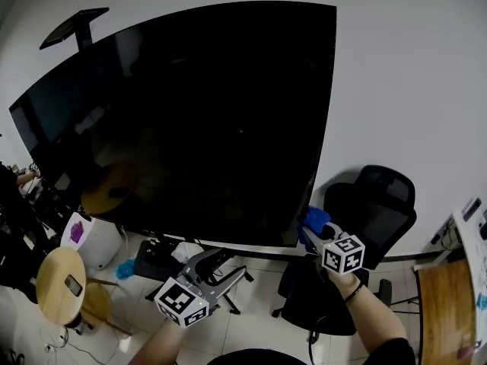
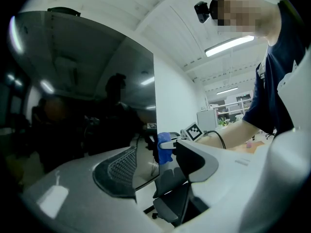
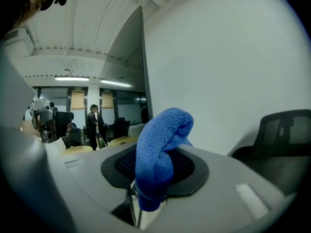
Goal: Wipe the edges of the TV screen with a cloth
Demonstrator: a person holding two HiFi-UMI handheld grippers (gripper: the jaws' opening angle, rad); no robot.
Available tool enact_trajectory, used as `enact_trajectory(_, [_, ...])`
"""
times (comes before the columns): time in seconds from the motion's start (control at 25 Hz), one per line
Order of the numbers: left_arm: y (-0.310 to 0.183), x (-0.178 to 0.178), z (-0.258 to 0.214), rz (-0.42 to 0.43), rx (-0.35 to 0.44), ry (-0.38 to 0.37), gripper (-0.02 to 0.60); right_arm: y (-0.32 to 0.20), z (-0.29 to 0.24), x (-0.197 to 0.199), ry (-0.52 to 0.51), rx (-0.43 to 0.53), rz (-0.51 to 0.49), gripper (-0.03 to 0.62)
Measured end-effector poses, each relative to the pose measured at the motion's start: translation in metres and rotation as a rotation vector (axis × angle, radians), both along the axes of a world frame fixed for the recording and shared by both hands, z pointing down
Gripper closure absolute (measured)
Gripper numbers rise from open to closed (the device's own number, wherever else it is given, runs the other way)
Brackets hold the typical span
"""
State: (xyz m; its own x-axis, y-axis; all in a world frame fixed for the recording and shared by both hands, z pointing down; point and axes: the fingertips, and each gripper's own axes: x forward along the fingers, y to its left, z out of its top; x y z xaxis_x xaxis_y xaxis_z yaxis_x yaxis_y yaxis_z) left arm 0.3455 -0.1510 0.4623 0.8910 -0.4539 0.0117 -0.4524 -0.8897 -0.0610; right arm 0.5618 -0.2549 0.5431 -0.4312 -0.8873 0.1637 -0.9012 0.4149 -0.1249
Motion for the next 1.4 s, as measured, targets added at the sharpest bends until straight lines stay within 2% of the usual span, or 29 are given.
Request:
enact_trajectory(0.32, [-0.002,0.006,0.033,-0.018,-0.065,-0.005,0.348,0.013,0.082,-0.011,-0.055,-0.152,-0.024,0.454])
enact_trajectory(0.64, [0.007,0.007,0.051,-0.044,-0.105,-0.012,0.348,0.018,0.16,-0.004,-0.188,-0.316,0.02,0.454])
enact_trajectory(0.88, [0.007,-0.007,0.061,-0.093,-0.128,-0.024,0.348,0.009,0.178,-0.003,-0.2,-0.332,0.026,0.454])
enact_trajectory(1.08, [0.009,-0.019,0.073,-0.13,-0.159,-0.035,0.348,0.002,0.186,-0.014,-0.301,-0.348,0.031,0.454])
enact_trajectory(1.4, [0.012,-0.046,0.073,-0.182,-0.163,-0.034,0.348,-0.006,0.185,-0.019,-0.421,-0.34,0.053,0.454])
